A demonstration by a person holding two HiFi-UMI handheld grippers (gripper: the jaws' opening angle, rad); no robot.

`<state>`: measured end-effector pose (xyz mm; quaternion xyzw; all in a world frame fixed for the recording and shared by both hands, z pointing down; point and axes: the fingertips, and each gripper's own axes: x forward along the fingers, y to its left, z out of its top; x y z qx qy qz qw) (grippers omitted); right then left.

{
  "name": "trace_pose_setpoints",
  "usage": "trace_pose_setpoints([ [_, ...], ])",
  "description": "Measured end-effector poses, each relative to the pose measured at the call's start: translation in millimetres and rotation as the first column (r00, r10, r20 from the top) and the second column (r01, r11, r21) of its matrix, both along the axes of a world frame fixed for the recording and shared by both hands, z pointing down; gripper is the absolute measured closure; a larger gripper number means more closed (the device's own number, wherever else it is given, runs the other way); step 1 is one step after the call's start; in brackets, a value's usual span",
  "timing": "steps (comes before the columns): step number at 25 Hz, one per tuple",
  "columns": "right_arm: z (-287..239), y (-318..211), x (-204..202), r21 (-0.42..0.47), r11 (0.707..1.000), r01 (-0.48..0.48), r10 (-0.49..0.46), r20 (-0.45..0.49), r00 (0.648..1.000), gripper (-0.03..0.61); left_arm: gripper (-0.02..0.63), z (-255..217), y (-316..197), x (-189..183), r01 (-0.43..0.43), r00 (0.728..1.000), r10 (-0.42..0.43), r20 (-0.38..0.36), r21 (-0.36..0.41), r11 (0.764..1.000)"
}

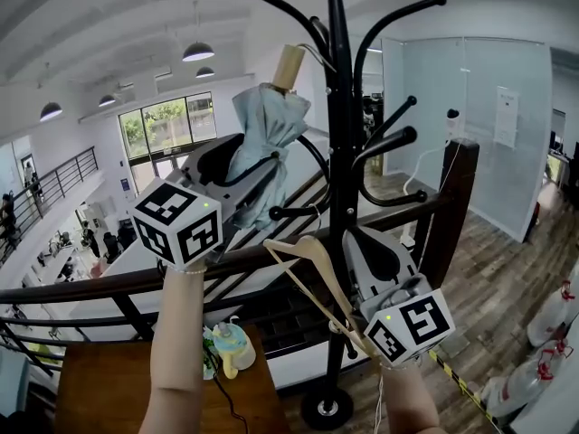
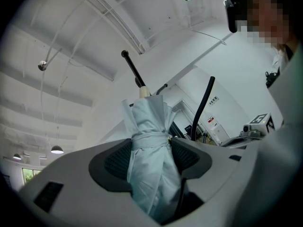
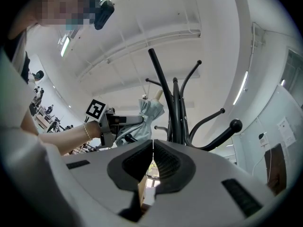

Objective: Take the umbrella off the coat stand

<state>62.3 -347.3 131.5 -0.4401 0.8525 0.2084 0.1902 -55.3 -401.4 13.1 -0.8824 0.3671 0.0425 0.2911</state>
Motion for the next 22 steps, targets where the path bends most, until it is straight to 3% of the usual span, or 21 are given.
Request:
trace_pose_setpoints([
  [17, -3.0, 3.3, 3.7, 0.010, 1.000, -0.003, 0.003, 0.019, 1.000, 0.549, 0.350, -15.2, 2.4, -0.1, 0.024, 1.000, -0.024, -0.001, 0.029, 0.999],
  [22, -5.0, 3.2, 1.7, 0.014, 1.000, 0.000, 0.000, 0.015, 1.000, 0.549, 0.353, -28.1, 6.7, -5.4, -0.022, 0.997, 0.023, -0.071, 0.023, 0.999],
])
